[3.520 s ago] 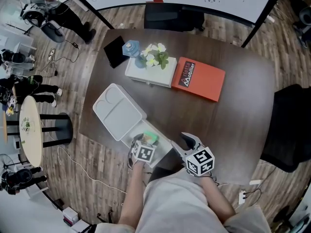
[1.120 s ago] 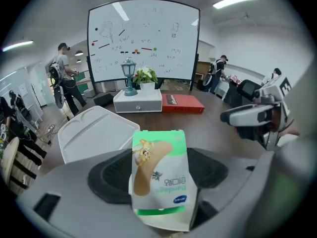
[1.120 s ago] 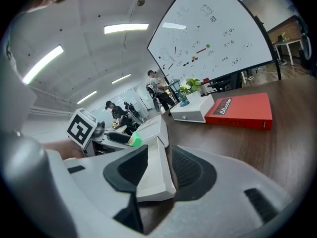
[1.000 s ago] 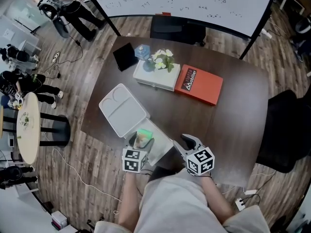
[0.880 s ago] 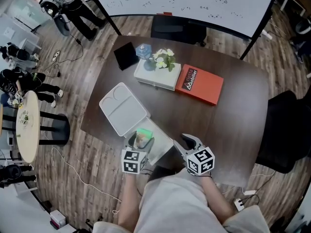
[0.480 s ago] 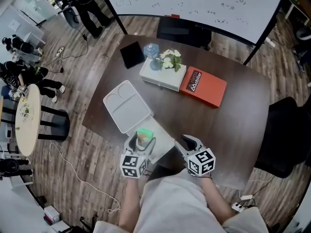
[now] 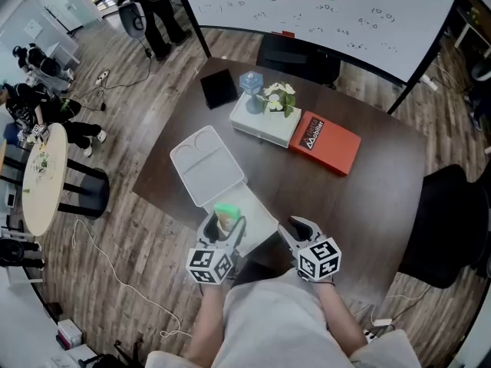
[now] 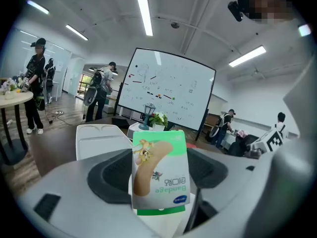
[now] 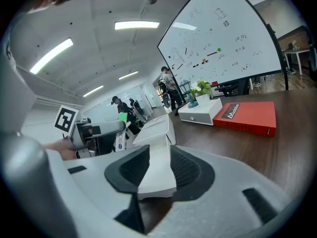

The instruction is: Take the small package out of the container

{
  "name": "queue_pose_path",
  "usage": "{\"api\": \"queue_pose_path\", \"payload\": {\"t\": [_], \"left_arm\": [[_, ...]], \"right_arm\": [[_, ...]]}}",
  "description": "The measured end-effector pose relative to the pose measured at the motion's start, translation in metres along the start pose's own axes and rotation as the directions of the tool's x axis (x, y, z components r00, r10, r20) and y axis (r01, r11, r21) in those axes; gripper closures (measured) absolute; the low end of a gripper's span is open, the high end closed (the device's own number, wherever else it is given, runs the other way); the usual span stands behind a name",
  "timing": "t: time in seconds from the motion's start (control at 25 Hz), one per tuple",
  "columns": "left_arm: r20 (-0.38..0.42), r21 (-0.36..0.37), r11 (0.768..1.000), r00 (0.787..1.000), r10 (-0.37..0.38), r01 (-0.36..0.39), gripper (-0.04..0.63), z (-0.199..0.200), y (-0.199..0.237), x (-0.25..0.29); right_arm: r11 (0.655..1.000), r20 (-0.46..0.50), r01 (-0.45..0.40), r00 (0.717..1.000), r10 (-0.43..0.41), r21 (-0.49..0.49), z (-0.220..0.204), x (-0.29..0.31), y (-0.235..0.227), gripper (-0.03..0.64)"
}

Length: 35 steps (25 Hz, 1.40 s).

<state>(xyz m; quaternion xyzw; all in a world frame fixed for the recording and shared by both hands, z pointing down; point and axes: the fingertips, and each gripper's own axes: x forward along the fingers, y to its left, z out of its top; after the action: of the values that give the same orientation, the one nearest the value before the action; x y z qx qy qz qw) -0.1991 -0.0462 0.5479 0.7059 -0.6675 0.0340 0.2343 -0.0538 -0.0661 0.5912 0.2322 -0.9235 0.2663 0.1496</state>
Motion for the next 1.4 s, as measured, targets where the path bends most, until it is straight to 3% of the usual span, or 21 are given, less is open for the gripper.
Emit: {"api": "queue_pose_path", "payload": {"t": [0.28, 0.48, 1.0, 1.4], "left_arm": [[0.005, 0.060, 0.997, 0.998, 0.055, -0.055, 0.265, -0.002, 0.003, -0.016], [-0.013, 0.059, 0.993, 0.995, 0.103, -0.102, 0.265, -0.008, 0.011, -0.024], [-0.009, 0.100, 0.991, 0.995, 0.095, -0.094, 0.265, -0.010, 0.008, -0.029], [-0.001, 0.109, 0.991, 0.996, 0.084, -0.083, 0.265, -0.008, 0.007, -0.031]], "right_arm": [[0.999, -0.009, -0.014, 1.000, 0.014, -0.032, -0.003, -0.002, 0.013, 0.485], [0.999, -0.003, -0.018, 1.000, 0.018, -0.040, -0.002, -0.003, 0.019, 0.491], [0.998, 0.022, 0.002, 1.000, -0.001, -0.057, 0.001, -0.006, 0.025, 0.611], [0.998, 0.006, 0.016, 1.000, -0.016, -0.065, -0.001, -0.005, 0.026, 0.612]]}}
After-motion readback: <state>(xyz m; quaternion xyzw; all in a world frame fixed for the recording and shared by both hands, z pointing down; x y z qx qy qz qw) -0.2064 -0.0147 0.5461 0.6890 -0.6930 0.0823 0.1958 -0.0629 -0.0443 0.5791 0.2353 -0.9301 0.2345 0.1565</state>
